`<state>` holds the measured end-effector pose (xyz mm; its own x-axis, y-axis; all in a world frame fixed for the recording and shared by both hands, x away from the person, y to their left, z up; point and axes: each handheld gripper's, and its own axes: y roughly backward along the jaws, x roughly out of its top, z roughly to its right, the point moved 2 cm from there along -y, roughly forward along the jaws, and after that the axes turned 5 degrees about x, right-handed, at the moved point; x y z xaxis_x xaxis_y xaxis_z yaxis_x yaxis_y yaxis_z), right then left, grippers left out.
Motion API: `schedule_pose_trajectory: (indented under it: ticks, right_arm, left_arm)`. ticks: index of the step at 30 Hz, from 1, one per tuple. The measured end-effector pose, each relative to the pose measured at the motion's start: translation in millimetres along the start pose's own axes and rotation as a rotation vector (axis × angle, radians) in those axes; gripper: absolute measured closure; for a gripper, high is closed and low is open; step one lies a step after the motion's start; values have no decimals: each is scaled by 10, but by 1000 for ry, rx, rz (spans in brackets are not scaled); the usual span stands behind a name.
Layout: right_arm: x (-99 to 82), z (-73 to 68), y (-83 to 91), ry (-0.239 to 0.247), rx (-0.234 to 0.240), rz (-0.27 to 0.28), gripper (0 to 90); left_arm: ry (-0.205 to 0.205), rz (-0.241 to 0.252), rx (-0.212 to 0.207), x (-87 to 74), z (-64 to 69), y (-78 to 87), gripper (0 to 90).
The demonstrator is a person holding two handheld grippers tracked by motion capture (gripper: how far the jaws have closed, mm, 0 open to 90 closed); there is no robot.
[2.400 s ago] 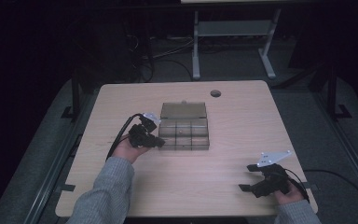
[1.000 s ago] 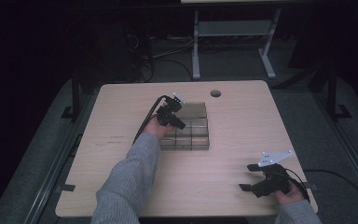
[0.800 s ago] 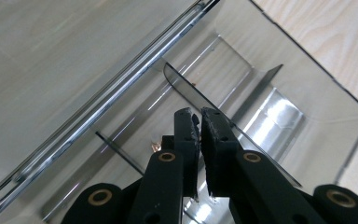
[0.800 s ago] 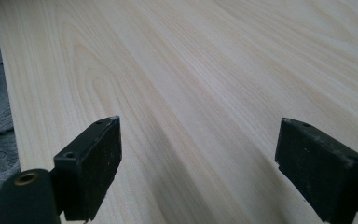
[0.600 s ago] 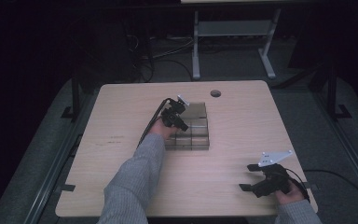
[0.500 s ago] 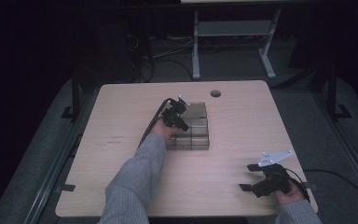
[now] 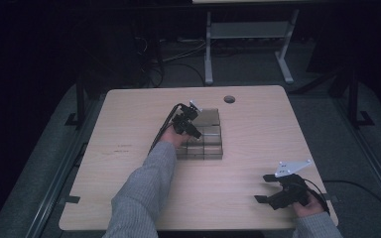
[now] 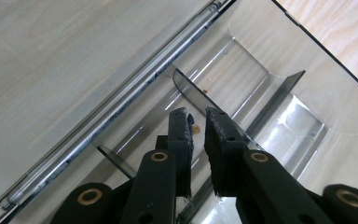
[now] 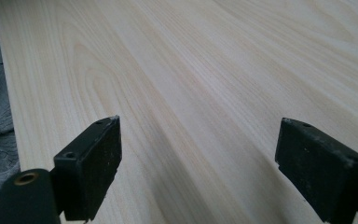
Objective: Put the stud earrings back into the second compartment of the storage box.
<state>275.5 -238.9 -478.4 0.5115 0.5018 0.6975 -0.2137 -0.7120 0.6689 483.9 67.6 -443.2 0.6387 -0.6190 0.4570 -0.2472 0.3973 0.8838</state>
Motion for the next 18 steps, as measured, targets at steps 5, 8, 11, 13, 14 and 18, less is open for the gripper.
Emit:
schedule_pose_trajectory:
  ticks: [5, 8, 11, 13, 14, 18]
  right_arm:
    - [1, 0, 4, 1, -2, 1, 145]
    - [-3, 8, 17, 4, -6, 7, 145]
    - [-5, 8, 20, -3, -7, 11, 145]
    - [-3, 7, 21, 1, -9, 5, 145]
    - [-3, 5, 20, 1, -9, 5, 145]
    - [-5, 8, 18, 6, -12, 2, 144]
  left_arm:
    - [-26, 1, 8, -9, 10, 80, 776]
    - [-39, 12, 8, -15, 40, 132, 766]
    - [-58, 7, 24, -25, 64, 186, 760]
    - [-60, 7, 22, -41, 68, 214, 752]
    - [-63, 7, 24, -55, 70, 235, 747]
    - [-76, 14, 27, -116, 73, 305, 729]
